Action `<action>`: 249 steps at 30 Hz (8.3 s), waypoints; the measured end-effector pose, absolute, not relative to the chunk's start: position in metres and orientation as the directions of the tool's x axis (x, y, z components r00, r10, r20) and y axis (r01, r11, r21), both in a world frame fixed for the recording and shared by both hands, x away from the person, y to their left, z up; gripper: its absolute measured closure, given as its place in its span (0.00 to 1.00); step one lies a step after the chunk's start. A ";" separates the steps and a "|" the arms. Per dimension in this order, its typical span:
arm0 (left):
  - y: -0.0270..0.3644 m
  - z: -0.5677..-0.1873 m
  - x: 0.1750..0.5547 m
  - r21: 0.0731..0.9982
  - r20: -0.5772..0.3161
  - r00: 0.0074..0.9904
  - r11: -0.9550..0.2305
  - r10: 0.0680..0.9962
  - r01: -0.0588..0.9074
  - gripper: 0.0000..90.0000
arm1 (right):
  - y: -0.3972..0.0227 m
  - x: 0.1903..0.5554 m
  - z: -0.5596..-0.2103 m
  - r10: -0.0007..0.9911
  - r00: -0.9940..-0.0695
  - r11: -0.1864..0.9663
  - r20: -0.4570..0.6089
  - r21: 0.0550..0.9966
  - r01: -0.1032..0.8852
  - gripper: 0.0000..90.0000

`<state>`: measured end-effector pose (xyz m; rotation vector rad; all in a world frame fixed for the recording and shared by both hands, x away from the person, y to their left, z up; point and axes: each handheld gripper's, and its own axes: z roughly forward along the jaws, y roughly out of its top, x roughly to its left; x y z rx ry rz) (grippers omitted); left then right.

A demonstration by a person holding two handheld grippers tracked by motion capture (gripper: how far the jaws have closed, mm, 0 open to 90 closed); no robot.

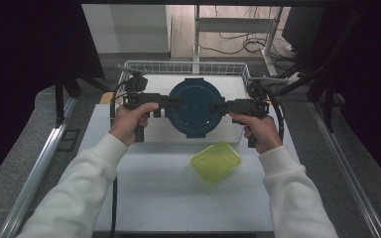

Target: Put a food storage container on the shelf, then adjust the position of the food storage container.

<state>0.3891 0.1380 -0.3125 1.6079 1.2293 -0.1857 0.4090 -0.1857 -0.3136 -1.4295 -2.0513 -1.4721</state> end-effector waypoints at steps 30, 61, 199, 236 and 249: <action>0.149 -0.293 0.450 0.641 -0.656 0.477 0.099 0.585 0.761 0.45 | -0.177 0.460 -0.286 0.588 -0.471 -0.003 0.657 0.585 0.811 0.46; 0.152 -0.320 0.496 0.548 -0.738 0.337 0.227 0.585 0.805 0.44 | -0.165 0.514 -0.304 0.610 -0.346 -0.066 0.713 0.480 0.875 0.41; 0.178 -0.474 0.283 0.619 -0.351 0.475 -0.181 0.807 0.765 0.28 | -0.245 0.406 -0.446 0.804 -0.591 0.496 0.065 0.476 0.726 0.87; 0.183 -0.477 0.285 0.606 -0.381 0.456 -0.155 0.804 0.780 0.28 | -0.204 0.402 -0.472 0.643 -0.762 0.726 -0.076 0.377 0.575 0.98; 0.187 -0.478 0.286 0.600 -0.391 0.444 -0.142 0.806 0.787 0.28 | -0.180 0.373 -0.474 0.567 -0.821 0.777 -0.065 0.373 0.507 0.98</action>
